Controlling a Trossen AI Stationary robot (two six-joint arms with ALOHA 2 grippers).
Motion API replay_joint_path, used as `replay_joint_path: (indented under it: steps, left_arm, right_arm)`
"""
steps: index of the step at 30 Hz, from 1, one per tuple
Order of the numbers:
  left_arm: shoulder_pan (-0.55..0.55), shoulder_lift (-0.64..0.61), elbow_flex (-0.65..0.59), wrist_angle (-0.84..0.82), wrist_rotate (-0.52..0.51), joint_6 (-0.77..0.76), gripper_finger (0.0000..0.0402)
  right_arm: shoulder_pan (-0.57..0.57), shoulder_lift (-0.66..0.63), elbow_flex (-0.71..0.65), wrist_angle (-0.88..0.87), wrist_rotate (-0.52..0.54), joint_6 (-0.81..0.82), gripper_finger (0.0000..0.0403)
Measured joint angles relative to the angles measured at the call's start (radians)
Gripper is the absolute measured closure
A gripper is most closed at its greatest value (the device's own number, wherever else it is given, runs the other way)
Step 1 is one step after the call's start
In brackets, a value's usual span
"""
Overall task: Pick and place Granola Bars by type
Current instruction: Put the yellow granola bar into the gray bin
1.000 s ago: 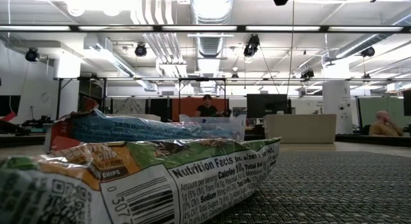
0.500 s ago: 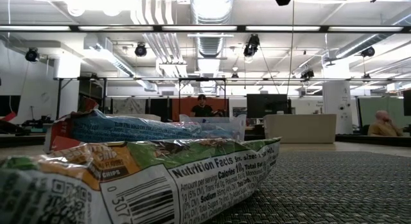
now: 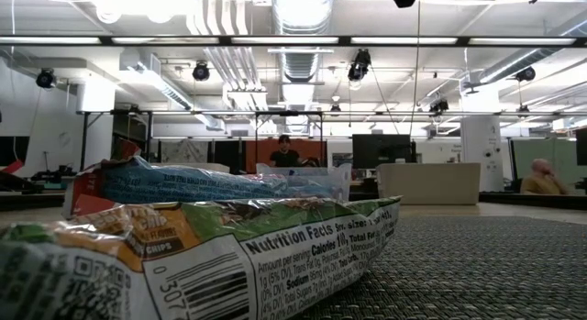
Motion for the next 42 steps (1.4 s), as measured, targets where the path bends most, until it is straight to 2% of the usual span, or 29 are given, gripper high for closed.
replay_joint_path:
  steps: [11, 18, 29, 42]
  left_arm:
    - [0.0, 0.0, 0.0, 0.0, 0.044, 0.007, 0.0401]
    - [-0.028, 0.0, 0.0, 0.0, 0.044, 0.068, 0.0401]
    - [-0.055, 0.001, 0.0, 0.0, 0.043, 0.062, 0.0401]
    - [-0.063, 0.001, -0.015, 0.0, 0.025, 0.071, 0.0401]
  right_arm:
    - [0.01, 0.0, 0.0, 0.0, 0.0, -0.011, 0.0394]
    - [0.024, 0.0, 0.0, 0.0, 0.0, -0.019, 0.0394]
    - [0.05, 0.0, 0.0, 0.003, 0.007, -0.042, 0.0394]
    - [0.146, 0.0, 0.0, 0.004, 0.107, -0.065, 0.0394]
